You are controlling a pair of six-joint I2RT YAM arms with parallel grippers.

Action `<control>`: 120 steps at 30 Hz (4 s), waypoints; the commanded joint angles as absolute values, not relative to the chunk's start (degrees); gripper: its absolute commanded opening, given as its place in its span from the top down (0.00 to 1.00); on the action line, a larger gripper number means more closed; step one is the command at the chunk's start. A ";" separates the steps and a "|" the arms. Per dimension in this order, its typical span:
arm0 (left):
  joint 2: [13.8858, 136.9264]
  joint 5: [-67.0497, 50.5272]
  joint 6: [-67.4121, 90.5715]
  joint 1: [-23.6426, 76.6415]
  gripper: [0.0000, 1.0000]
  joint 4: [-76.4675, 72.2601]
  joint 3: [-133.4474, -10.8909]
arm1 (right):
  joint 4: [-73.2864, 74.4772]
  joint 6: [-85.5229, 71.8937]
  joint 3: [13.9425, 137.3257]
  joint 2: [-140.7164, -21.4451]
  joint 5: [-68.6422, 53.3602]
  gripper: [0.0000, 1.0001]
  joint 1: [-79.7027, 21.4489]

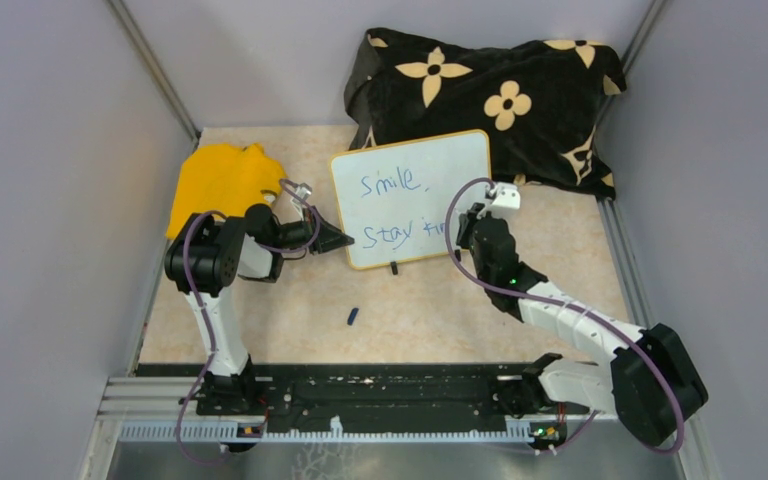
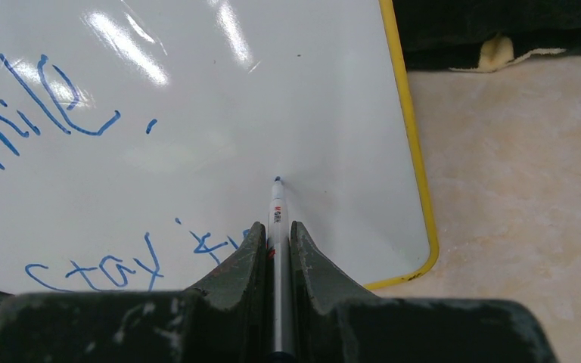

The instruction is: Write a sentence on the whiteboard

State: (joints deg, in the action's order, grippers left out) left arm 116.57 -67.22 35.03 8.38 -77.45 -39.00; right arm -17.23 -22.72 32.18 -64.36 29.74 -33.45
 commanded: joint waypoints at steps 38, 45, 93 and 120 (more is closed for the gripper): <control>117.33 -66.27 34.53 9.23 1.00 -73.25 -39.43 | -16.99 -25.07 31.47 -62.87 29.02 1.00 -32.86; 117.42 -66.31 34.54 9.23 1.00 -73.31 -39.45 | -17.80 -24.96 31.73 -64.29 27.18 1.00 -32.79; 117.20 -66.36 34.45 9.49 1.00 -73.08 -39.40 | -13.15 -24.43 34.44 -64.79 32.58 1.00 -32.77; 117.16 -66.36 33.92 9.49 1.00 -72.38 -39.50 | -14.01 -20.59 31.68 -51.99 28.15 1.00 -40.32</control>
